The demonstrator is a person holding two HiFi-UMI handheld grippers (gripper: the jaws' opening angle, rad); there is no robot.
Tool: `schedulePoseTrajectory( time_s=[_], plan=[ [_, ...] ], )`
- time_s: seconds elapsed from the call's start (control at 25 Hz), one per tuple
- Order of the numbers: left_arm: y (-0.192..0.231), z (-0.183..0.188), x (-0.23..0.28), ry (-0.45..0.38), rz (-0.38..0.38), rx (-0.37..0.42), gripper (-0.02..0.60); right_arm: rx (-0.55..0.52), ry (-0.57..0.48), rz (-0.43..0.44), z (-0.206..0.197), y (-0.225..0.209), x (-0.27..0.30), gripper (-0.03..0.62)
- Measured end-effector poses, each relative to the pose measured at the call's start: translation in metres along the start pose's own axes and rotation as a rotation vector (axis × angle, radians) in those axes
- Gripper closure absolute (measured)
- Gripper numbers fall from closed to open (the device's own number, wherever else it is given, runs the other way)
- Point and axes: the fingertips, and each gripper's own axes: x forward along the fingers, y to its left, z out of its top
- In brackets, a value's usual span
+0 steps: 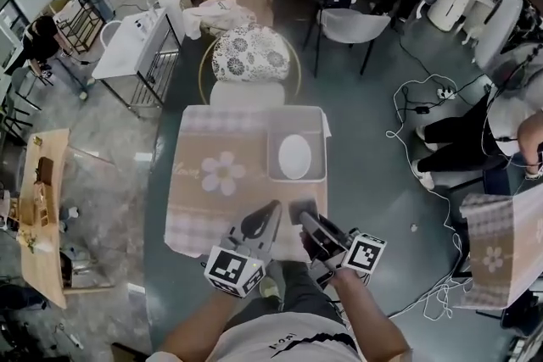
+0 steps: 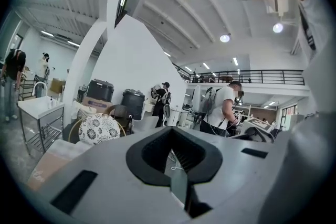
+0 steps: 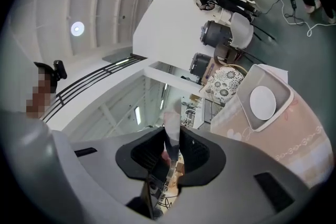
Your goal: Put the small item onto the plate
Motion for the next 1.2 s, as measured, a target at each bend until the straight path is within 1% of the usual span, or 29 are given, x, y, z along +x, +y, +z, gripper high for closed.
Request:
schedulePoseTrajectory(
  time_s=[0.12,0.16,0.24,0.36,0.52,0.72,0.96,1.08,1.2],
  plan=[
    [0.023,-0.018,0.035,0.035,0.012,-0.009,0.575,0.025,0.014,-0.009,0.016,-0.037,0.025,0.499],
    [0.029,-0.025,0.045,0.050,0.015,-0.017,0.575,0.044,0.020,-0.024,0.018,-0.051,0.030,0.499],
    [0.038,-0.042,0.063,0.083,0.022,-0.038,0.575,0.081,0.034,-0.059,0.020,-0.079,0.037,0.499],
    [0.054,-0.063,0.087,0.119,0.028,-0.051,0.575,0.099,0.050,-0.080,0.026,-0.119,0.054,0.499],
    [0.079,-0.096,0.112,0.170,0.035,-0.076,0.575,0.155,0.070,-0.134,0.022,-0.172,0.068,0.499],
    [0.101,-0.127,0.137,0.216,0.026,-0.083,0.575,0.197,0.086,-0.179,0.015,-0.213,0.079,0.500],
    [0.121,-0.158,0.161,0.255,0.023,-0.101,0.575,0.239,0.081,-0.221,0.015,-0.254,0.088,0.499],
    [0.126,-0.170,0.168,0.275,0.025,-0.108,0.575,0.280,0.088,-0.275,0.013,-0.279,0.089,0.499],
    [0.129,-0.180,0.176,0.289,0.034,-0.121,0.575,0.345,0.090,-0.359,0.006,-0.302,0.086,0.499]
  ],
)
